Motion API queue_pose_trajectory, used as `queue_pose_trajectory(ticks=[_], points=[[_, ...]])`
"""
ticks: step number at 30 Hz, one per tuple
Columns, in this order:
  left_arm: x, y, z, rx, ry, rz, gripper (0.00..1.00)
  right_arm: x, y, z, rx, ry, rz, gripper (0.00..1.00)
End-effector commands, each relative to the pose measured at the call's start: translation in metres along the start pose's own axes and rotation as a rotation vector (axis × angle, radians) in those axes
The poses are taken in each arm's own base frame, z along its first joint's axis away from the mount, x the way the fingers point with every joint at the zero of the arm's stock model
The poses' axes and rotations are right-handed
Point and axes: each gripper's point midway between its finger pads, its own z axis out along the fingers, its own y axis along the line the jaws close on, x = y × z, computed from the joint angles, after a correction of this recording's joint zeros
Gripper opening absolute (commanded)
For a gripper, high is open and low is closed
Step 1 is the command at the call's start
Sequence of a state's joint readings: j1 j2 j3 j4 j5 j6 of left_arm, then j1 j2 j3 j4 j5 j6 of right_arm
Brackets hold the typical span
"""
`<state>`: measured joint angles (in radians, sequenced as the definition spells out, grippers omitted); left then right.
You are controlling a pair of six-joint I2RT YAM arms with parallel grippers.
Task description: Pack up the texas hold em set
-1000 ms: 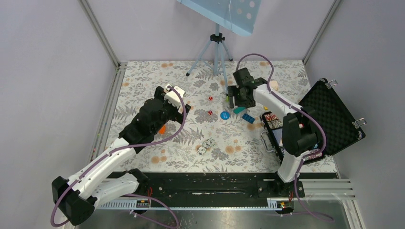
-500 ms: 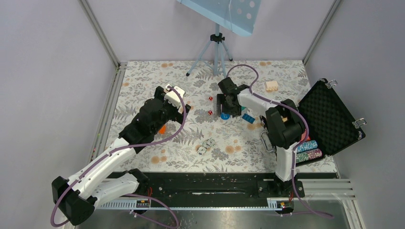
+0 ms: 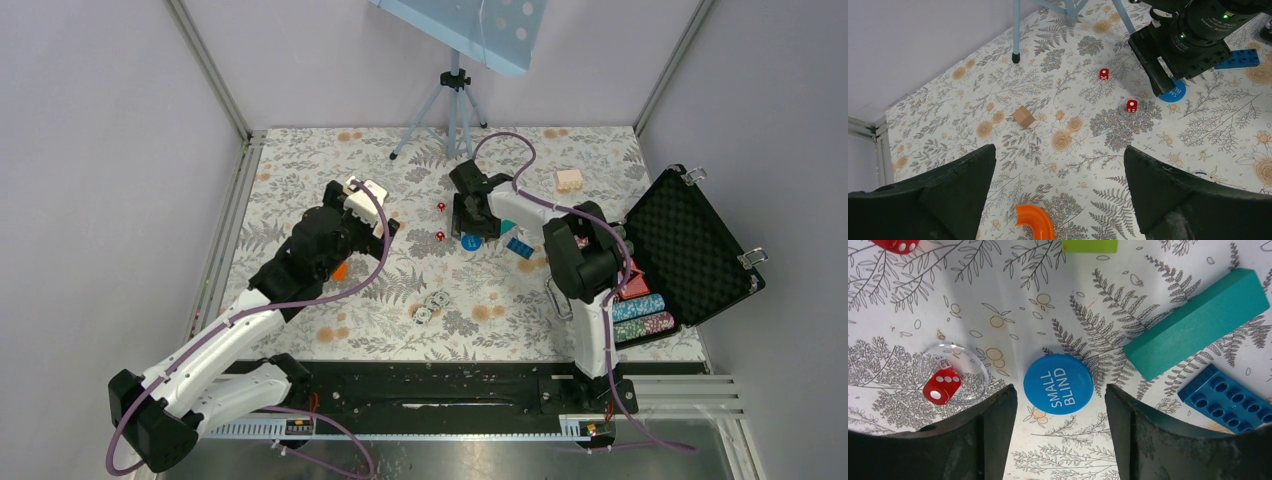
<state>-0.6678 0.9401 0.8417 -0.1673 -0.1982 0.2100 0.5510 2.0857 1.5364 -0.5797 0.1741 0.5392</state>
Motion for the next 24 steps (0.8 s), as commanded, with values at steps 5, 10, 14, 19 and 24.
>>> queue_pose_trajectory(ticks=[5, 10, 14, 19, 24], points=[[-0.013, 0.001, -0.003, 0.001, -0.049, -0.001, 0.99, -0.008, 0.002, 0.005, 0.053, -0.023, -0.007, 0.69], [-0.014, 0.001, -0.003, 0.0, -0.052, 0.0, 0.99, -0.001, 0.005, 0.006, 0.057, -0.013, -0.025, 0.71], [-0.013, 0.002, -0.003, -0.003, -0.05, 0.003, 0.99, 0.002, 0.006, 0.006, 0.057, -0.012, -0.038, 0.7], [-0.013, 0.002, -0.003, -0.005, -0.05, 0.006, 0.99, 0.008, 0.0, 0.007, 0.105, -0.001, -0.063, 0.65], [-0.013, 0.003, -0.003, -0.007, -0.05, 0.009, 0.99, 0.008, -0.003, 0.009, 0.135, 0.0, -0.081, 0.58]])
